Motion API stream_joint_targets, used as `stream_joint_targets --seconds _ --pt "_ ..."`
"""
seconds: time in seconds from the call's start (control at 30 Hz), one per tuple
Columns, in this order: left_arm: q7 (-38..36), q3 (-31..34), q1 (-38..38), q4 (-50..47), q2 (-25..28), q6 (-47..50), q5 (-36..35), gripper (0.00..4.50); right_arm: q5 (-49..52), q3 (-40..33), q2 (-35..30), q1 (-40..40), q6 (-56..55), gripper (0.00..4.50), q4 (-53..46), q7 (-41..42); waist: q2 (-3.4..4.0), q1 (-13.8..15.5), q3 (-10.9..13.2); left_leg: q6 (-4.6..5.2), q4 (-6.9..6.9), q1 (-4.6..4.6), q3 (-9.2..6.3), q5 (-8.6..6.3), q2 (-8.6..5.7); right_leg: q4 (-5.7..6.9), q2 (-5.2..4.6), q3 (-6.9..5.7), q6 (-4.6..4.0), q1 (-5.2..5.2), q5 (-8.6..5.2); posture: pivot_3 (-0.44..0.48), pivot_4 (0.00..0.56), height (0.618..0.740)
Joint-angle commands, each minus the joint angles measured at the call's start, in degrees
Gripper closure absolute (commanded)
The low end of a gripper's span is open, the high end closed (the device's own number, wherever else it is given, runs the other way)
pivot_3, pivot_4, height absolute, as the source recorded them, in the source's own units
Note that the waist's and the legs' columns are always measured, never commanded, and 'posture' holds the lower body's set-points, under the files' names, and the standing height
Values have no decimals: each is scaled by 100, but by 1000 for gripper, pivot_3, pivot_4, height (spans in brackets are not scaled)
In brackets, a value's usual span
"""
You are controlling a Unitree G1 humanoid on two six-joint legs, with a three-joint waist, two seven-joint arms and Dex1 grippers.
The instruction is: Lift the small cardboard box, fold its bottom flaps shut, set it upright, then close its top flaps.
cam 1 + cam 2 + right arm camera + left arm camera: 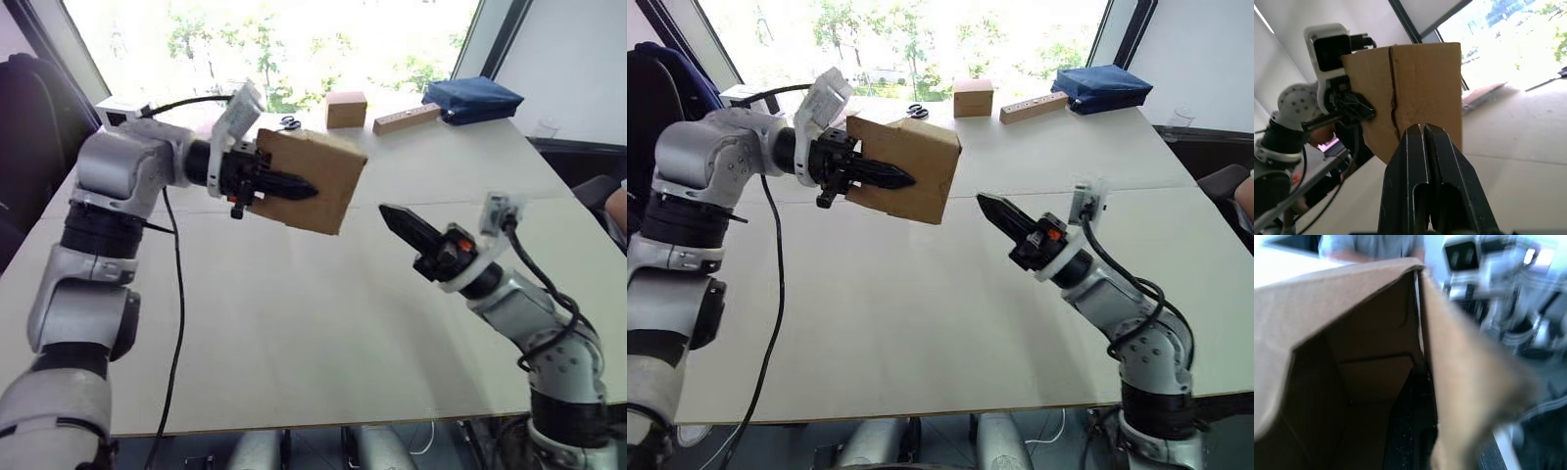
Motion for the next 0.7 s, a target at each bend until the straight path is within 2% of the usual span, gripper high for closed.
stream_joint_targets --seconds 0.03,0.1,0.17,0.27,0.33,0.43,0.53,0.63,0.7 --pt "-494 -1045 -544 5 340 -865 803 4500 -163 -273 -771 281 226 4445 -500 335 1 -3 2 1 0 -1 0 -1 1 -1 1 0 0 0 0 0 150 740" --pt "-502 -1885 -950 47 367 -1118 1277 4500 -494 -290 -1506 527 416 4445 -799 658 1 6 3 3 1 0 0 -2 1 -1 1 0 0 1 -1 0 150 740" --pt "-502 -2496 -1239 96 221 -1255 2051 4500 -847 -262 -2131 765 487 4445 -1071 952 -3 28 4 4 3 -3 -2 -2 -3 -5 1 0 2 4 -2 0 150 740" --pt "-399 -2870 -1455 -87 -187 -700 2636 4500 -1601 -77 -2687 1091 370 4445 -1271 1150 -13 35 9 13 6 0 -3 -6 -7 -10 6 0 8 13 -5 0 150 740" --pt "-466 -3203 -1490 -359 -236 -584 2860 4500 -1877 65 -2726 1177 300 4445 -1378 1104 -24 10 16 14 8 -1 -3 -7 -6 -10 8 1 9 14 -6 0 150 740" --pt "-502 -3673 -1581 -805 -168 -318 2701 4500 -2064 184 -2589 1215 296 4445 -1622 923 -24 -37 19 20 7 0 1 -11 0 -9 8 8 9 10 -7 0 150 740" --pt "-502 -4087 -1618 -949 -279 94 2856 4500 -2068 259 -2394 1248 405 4445 -1885 648 -23 0 19 23 6 2 -3 -12 7 0 14 10 8 6 -7 0 150 740" --pt "-502 -4264 -1572 -922 -509 429 3099 4500 -2055 231 -2213 1353 444 4445 -2051 429 -23 31 18 22 10 2 -3 -11 6 -1 14 10 8 10 -7 0 150 740" --pt "-502 -4381 -1584 -1006 -631 760 3009 4500 -2076 229 -2098 1424 438 4445 -2091 349 -25 44 19 22 14 0 -4 -11 4 -2 12 10 8 11 -7 0 150 740"
